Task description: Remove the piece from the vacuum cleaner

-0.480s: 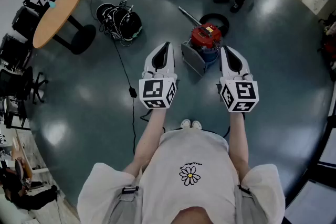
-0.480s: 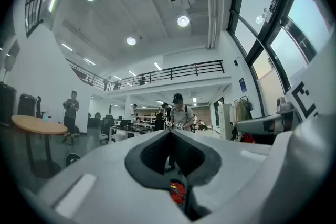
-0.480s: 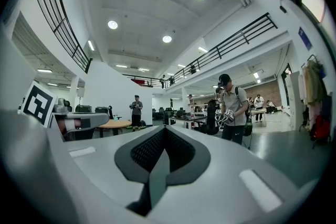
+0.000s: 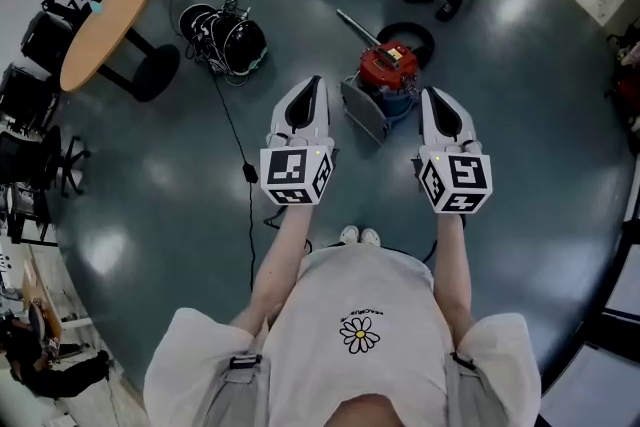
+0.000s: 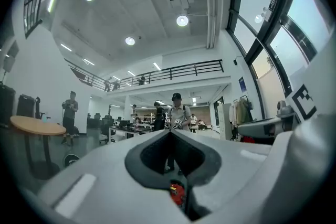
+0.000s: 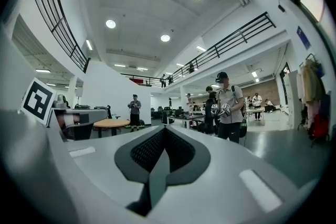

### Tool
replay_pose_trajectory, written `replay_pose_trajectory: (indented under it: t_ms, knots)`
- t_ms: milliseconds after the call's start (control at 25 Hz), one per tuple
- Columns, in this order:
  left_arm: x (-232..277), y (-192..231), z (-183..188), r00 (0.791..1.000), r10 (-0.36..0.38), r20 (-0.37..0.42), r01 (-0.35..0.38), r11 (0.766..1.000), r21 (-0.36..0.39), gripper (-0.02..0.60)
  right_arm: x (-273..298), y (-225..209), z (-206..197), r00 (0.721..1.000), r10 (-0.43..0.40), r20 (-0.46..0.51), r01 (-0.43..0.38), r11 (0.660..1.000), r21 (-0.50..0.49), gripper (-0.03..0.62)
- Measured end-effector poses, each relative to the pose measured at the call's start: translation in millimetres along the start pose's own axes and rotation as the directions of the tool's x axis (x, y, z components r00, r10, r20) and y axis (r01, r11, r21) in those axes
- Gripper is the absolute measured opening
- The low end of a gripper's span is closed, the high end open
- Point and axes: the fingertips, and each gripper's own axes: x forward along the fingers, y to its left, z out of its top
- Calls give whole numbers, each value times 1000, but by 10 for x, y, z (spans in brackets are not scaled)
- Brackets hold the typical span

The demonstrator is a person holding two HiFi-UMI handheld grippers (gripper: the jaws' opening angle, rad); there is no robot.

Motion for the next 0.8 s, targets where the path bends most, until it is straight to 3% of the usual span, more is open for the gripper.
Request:
replay_pose_trajectory:
  t_ms: [800]
  knots:
    - [330, -141, -282, 998, 32, -53, -32, 999, -15, 0, 2, -458, -400, 997, 19, -73, -15, 998, 53, 26]
